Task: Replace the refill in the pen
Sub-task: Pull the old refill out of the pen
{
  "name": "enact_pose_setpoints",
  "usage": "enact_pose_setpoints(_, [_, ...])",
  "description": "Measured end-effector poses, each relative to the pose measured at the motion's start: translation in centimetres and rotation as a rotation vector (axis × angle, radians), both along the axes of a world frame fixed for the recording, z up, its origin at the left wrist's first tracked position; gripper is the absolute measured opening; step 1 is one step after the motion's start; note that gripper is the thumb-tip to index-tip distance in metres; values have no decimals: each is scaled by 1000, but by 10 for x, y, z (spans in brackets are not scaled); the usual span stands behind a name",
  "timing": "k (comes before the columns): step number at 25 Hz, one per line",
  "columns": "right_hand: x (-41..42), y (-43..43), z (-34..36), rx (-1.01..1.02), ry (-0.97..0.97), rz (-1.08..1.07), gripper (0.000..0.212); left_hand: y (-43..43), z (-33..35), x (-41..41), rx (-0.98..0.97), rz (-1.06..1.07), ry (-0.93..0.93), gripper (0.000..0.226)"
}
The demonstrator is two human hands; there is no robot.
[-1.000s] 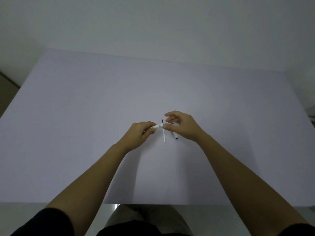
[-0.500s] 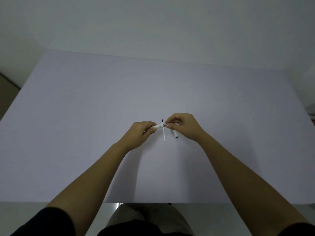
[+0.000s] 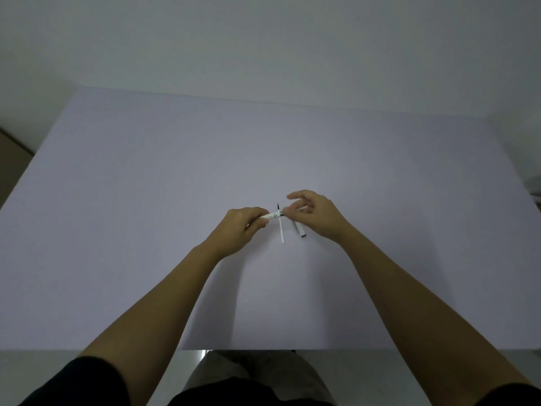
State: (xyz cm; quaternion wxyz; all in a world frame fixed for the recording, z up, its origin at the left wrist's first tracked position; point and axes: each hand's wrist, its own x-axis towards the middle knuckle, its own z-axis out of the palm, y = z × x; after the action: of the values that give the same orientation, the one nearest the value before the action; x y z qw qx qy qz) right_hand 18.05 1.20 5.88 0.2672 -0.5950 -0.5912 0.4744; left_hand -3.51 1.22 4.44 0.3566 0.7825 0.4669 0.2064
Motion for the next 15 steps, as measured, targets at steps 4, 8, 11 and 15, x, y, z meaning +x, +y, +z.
enact_pose_setpoints(4, [2, 2, 0, 14, -52, -4, 13, 0, -1, 0, -19, -1, 2, 16])
enact_pose_setpoints(8, [5, 2, 2, 19, 95, -40, 17, -3, -1, -1, -95, 53, -57, 14])
enact_pose_setpoints(11, [5, 3, 3, 19, 135, -42, 19, -7, 0, -1, -148, 50, -87, 32])
enact_pose_setpoints(15, [6, 5, 4, 23, 175, -50, 21, -10, -3, 0, -169, 35, -112, 45])
